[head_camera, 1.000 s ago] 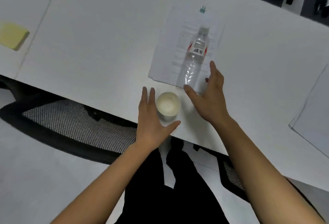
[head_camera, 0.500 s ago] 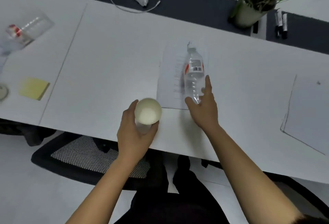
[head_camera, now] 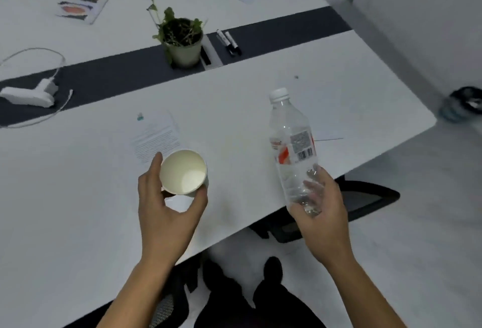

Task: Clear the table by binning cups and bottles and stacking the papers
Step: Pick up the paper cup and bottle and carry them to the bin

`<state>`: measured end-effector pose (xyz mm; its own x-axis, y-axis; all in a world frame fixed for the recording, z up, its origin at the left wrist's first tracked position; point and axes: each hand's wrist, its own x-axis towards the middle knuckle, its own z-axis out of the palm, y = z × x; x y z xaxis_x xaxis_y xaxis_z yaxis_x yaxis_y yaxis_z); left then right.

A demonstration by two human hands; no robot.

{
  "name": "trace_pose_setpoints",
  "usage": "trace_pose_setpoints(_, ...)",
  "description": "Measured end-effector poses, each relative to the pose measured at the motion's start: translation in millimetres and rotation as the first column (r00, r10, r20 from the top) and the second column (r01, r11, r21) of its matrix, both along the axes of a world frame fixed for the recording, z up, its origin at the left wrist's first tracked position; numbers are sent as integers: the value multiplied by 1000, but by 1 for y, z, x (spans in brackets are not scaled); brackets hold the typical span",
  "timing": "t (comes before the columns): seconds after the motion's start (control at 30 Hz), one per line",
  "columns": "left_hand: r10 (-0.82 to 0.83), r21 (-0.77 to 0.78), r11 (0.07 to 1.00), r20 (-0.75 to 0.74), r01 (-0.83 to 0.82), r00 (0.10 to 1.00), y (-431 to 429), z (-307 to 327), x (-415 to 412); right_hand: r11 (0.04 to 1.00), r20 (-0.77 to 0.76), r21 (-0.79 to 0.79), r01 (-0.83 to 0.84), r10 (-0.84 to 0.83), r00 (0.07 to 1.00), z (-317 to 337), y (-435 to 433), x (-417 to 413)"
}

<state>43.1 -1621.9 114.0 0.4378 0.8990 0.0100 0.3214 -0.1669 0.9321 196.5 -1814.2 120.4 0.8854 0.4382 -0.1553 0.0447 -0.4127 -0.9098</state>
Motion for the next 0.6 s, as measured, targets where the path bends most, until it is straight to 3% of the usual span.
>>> trace_pose_setpoints(0.27,-379,78,925,134,371,916,-140,56,129,877,83,158,454,-470,879,30,-189,36)
trace_pose_setpoints(0.6,-481,75,876,148,476,864,-396,43,240,801,46,187,569,-586,809,10,-433,110)
